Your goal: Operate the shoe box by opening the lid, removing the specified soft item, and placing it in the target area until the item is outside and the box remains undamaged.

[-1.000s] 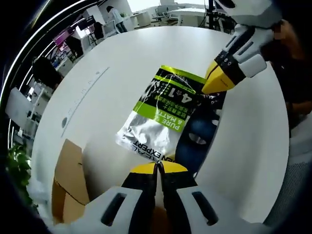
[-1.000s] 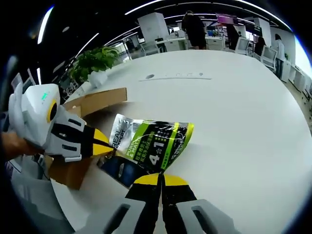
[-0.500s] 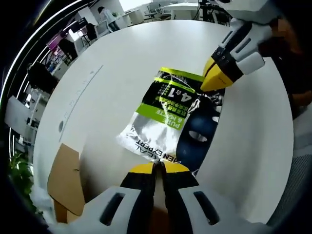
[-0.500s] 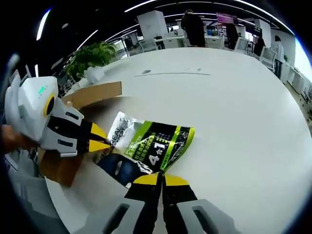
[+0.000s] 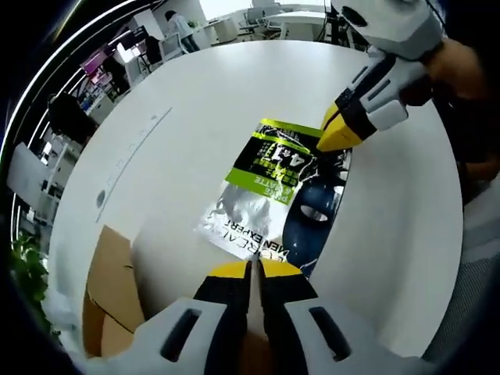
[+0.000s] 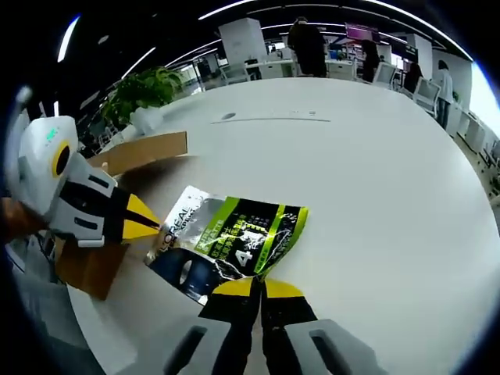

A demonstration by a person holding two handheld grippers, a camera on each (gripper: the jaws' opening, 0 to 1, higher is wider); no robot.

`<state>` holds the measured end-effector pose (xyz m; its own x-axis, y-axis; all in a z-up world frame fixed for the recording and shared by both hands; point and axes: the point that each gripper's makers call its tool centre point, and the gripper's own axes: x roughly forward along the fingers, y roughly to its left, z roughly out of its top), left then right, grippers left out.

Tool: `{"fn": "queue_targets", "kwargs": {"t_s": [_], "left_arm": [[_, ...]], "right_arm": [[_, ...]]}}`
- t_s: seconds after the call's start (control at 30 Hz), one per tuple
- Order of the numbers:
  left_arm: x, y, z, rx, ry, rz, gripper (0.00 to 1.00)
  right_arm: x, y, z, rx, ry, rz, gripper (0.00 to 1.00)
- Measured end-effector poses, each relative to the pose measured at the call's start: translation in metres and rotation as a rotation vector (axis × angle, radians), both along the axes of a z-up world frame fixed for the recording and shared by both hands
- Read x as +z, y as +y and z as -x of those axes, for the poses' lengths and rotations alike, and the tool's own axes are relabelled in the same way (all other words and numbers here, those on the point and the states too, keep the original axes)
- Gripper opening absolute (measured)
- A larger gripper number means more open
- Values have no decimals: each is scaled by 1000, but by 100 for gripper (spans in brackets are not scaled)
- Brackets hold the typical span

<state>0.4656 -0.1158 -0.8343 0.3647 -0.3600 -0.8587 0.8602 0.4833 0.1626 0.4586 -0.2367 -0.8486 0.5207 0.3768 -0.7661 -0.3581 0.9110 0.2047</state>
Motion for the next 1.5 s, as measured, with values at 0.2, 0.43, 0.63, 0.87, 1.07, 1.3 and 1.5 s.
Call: {"fn": "queue_targets", "kwargs": {"t_s": [0.2,0.43,0.63,0.87,1.07,1.3,1.5], "left_arm": [[5,-1,0,23,11,37,4],[15,-4,4,71,47,112,5],[27,-6,4,78,40,151,6],[37,-12,12,80,67,200,8],[44,-11,19,92,83,221,10],[58,-9,23,112,82,257,12],[70,-6,27,133,93,291,18]], "right_arm": [[0,-1,1,12,0,12,0],[0,-9,1,35,-32,79,4],[7,-16,-1,27,-52,93,8],[18,-20,3,26,-73,98,10],[30,-18,8,34,-88,97,15],[48,-14,15,42,-110,92,22],[66,-7,20,63,-138,94,29]]}}
